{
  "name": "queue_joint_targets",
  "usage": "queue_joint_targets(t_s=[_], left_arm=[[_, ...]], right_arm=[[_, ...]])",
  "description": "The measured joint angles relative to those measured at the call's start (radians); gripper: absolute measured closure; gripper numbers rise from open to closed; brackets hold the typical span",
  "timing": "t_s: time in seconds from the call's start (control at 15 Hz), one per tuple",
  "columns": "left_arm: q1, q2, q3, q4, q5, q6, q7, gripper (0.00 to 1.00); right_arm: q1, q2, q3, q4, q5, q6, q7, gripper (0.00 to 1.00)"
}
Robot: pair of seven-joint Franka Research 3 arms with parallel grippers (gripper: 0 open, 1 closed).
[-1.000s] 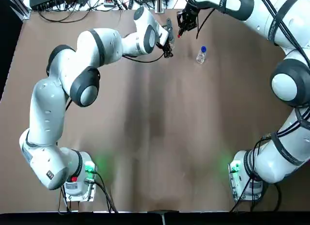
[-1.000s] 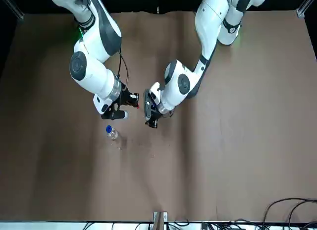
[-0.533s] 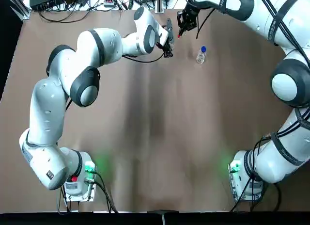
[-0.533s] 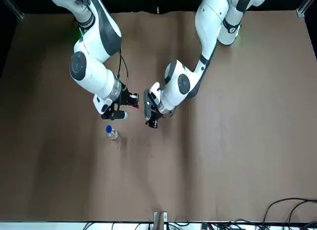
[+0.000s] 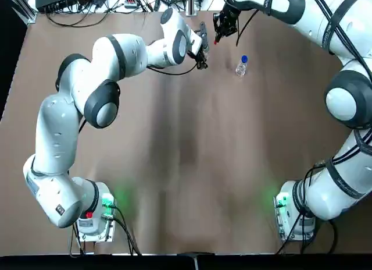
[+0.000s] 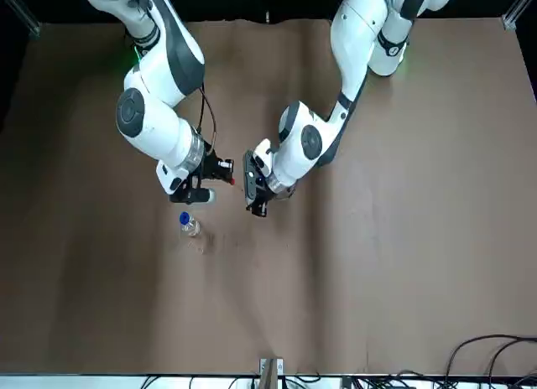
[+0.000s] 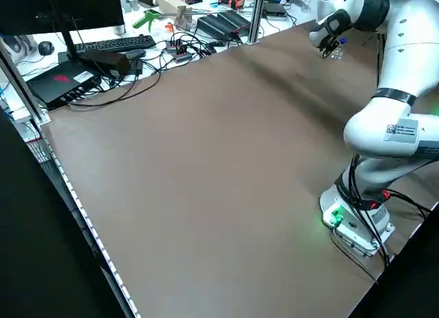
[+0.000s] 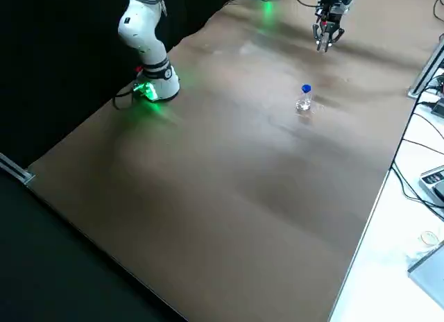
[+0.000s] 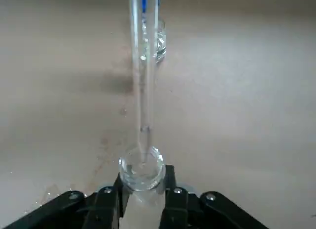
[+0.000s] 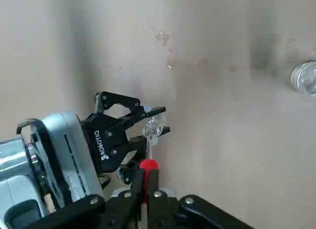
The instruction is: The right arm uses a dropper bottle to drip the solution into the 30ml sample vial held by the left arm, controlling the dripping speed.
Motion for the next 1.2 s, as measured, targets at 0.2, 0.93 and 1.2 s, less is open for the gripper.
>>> queue_joint_targets(t_s=[0.2, 0.93, 1.2], left_arm=[[0.000, 0.000, 0.000, 0.002, 0.000, 0.000, 0.000, 0.69], [0.002, 0.000, 0.001, 0.006, 0.000, 0.000, 0.000, 0.69], [0.014, 0.000, 0.003, 0.006, 0.000, 0.000, 0.000, 0.69]], right_arm=[[-0.001, 0.000, -0.002, 0.000, 0.000, 0.000, 0.000, 0.94], [-0.003, -0.025, -0.007, 0.006, 0.000, -0.003, -0.001, 0.94], [-0.019, -0.045, -0.010, 0.007, 0.000, -0.039, -0.001, 0.94]])
